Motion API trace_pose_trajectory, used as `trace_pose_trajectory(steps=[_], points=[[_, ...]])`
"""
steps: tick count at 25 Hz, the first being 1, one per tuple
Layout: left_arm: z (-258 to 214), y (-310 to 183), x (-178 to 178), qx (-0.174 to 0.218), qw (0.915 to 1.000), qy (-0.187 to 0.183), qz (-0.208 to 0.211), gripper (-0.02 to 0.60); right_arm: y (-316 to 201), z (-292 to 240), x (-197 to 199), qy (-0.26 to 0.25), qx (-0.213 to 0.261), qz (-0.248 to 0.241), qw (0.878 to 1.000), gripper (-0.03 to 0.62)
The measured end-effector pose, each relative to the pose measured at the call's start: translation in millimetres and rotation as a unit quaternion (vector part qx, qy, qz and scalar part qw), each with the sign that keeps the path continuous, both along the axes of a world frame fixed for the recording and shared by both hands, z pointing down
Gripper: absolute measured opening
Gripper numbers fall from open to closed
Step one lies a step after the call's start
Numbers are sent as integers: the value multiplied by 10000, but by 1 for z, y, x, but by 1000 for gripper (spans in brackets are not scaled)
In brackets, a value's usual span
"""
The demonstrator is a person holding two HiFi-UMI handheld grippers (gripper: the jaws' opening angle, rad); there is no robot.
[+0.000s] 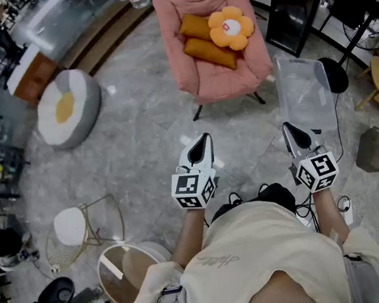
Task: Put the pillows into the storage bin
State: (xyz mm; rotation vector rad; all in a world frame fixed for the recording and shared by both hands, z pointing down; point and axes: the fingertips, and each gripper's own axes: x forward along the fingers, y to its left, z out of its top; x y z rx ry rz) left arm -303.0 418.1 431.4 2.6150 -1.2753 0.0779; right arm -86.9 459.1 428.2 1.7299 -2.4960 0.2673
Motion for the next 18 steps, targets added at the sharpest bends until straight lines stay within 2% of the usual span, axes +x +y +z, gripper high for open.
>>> trace_pose_trajectory(steps=[8,13,16,18], points=[[6,6,-1,-61,10000,11,21,17,7,-5,-5,-89,163,-72,9998,2],[10,9,2,-103,9999,-2,66,17,11,2,-5,-153,81,-62,9998,3],[10,10,2,-92,9997,52,218,21,10,3,-11,-312,45,-200,9993,90],[10,11,4,-83,9991,162,394,131,8,2,-15,-389,52,-257,9989,143]])
